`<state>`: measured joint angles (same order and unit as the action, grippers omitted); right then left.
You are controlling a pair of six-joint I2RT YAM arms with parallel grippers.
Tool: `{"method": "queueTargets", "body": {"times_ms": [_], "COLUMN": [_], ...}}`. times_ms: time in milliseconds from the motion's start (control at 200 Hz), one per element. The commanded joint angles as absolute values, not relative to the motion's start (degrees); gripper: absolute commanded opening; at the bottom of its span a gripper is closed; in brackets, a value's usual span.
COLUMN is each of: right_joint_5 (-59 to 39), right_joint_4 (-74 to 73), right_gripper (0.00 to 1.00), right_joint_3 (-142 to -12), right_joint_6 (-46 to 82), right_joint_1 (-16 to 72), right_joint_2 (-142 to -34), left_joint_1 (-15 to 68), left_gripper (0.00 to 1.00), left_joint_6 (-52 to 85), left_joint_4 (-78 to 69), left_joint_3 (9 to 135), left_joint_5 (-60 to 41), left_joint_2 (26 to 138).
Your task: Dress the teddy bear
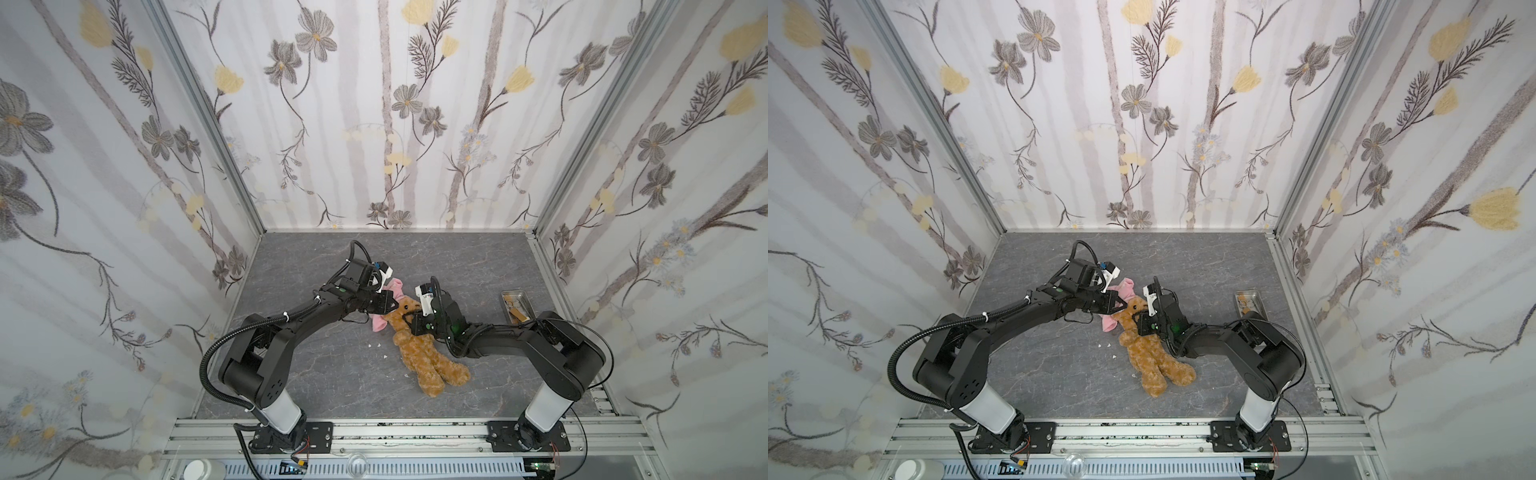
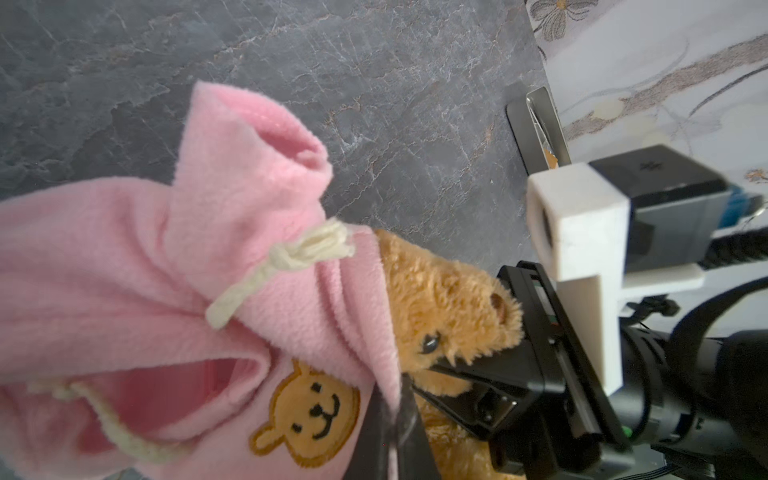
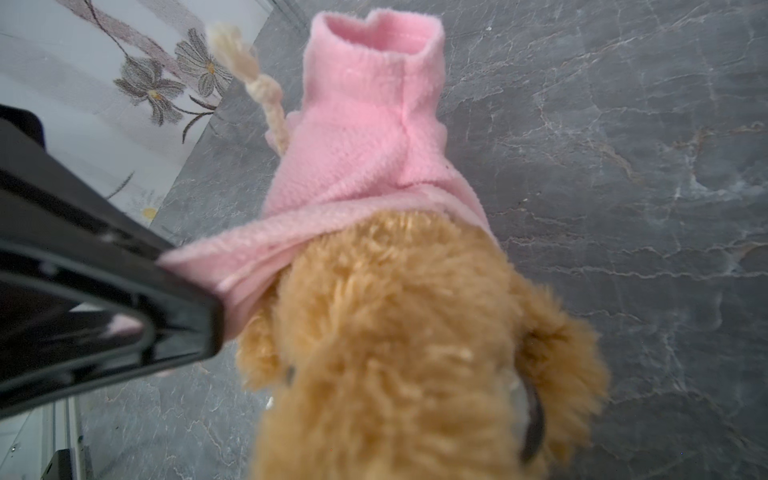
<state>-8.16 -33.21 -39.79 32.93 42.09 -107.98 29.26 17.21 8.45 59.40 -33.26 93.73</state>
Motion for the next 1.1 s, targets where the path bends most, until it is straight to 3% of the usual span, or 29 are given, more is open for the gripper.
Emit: {"method": "queueTargets", "body": {"times_ms": [0, 570, 1094], "right_joint_5": [-4.93, -12.17, -2.01], "right_joint_4": [-33.02, -43.28, -41.20], "right_gripper": [0.10, 0.11, 0.09], "right_joint_3": [-40.70, -36.48, -32.29], "right_joint_6": [32.14, 13.20, 25.33], "right_joint_1": [42.90, 43.97, 42.73], "right_joint_2": [-108.29, -105.73, -100.87], "left_joint_1": [29.35, 30.41, 28.92], "left_gripper": [0.00, 0.03, 0.00], "left_joint_6": [18.65, 21.00, 17.43], "left_joint_4": [9.22, 9.75, 11.25], "left_joint_3": [60.62, 65.77, 63.63], "left_joint_5": [-35.69, -35.60, -33.72], "left_joint_2": [94.04, 98.87, 96.98]}}
